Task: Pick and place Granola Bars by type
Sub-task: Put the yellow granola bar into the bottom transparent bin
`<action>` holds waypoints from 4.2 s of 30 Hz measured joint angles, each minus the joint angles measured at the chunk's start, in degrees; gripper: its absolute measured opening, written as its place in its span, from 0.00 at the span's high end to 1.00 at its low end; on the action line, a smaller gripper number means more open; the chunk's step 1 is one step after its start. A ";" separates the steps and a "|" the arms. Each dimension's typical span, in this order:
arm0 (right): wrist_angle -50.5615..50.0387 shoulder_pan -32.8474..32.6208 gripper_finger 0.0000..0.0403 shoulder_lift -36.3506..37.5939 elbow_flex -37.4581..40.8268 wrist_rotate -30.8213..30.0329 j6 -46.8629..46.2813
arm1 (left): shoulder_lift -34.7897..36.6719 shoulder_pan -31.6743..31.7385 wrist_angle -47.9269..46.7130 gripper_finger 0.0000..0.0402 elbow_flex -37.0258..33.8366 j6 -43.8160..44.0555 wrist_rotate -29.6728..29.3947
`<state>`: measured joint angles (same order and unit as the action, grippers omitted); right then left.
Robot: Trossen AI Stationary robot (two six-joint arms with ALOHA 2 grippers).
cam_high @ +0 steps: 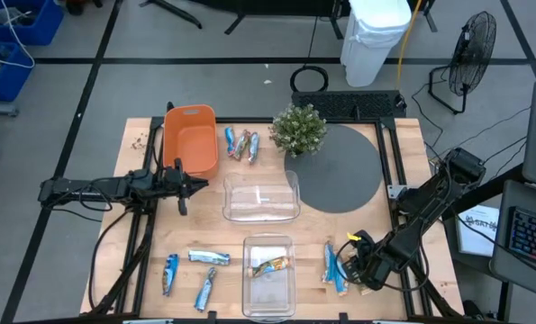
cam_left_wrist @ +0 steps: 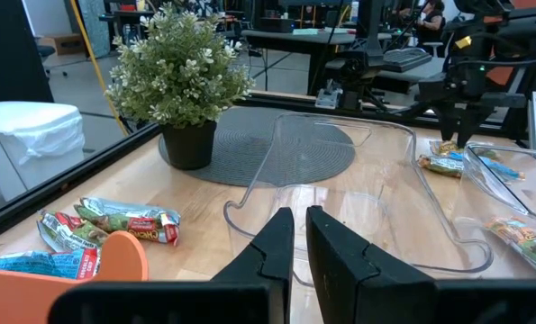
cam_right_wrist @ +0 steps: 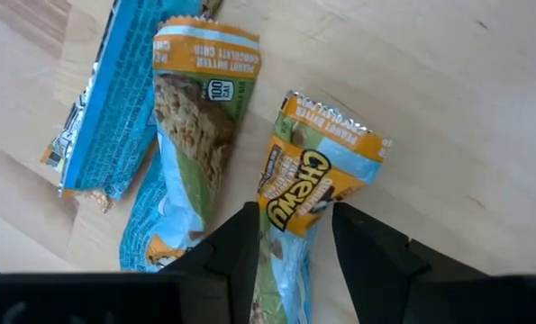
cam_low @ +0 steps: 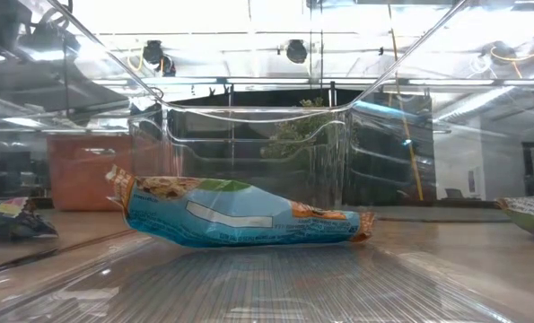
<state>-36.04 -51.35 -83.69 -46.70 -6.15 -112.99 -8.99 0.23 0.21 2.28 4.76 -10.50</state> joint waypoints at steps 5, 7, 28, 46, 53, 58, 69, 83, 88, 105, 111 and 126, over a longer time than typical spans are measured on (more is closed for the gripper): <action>6.12 0.00 0.67 0.03 3.87 0.09 -0.32 | 0.01 0.00 0.00 0.91 0.00 0.01 0.00; 9.55 0.00 0.67 0.15 5.62 0.06 -0.31 | 0.01 -0.01 0.00 0.91 0.00 0.00 0.00; 11.17 -0.02 0.69 0.73 6.96 0.04 2.54 | 0.00 0.00 0.00 0.91 0.00 0.02 0.00; 12.01 0.00 0.98 0.74 7.11 -3.05 14.07 | 0.00 -0.02 0.00 0.91 0.00 0.02 0.02; 9.53 0.00 0.98 3.64 7.13 -3.15 17.20 | 0.00 0.00 0.00 0.91 0.00 0.01 0.01; 5.79 0.00 0.98 7.59 7.13 -5.81 20.40 | 0.02 -0.01 -0.01 0.91 0.00 0.01 0.02; 7.24 0.61 0.98 20.75 9.89 -36.06 46.17 | 0.00 0.00 0.00 0.91 0.00 0.02 0.00; 60.26 21.54 0.98 37.39 31.98 -17.43 92.95 | 0.02 -0.02 0.00 0.91 0.00 0.02 0.00; 60.82 26.53 0.98 43.11 33.62 -10.27 99.44 | 0.00 0.00 0.00 0.91 0.00 0.02 0.00; 41.30 29.55 0.98 63.99 34.04 -7.04 105.75 | 0.02 -0.02 0.00 0.91 0.00 0.00 0.02; 40.98 29.54 0.98 66.81 34.04 -7.04 109.79 | 0.01 -0.01 0.00 0.91 0.00 0.00 0.00; 38.28 29.50 0.98 72.05 34.81 -4.11 111.49 | 0.02 0.00 0.00 0.91 0.00 0.01 0.00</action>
<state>2.25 -21.85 -11.64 -11.89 -10.26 -1.50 -8.97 0.22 0.21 2.28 4.76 -10.50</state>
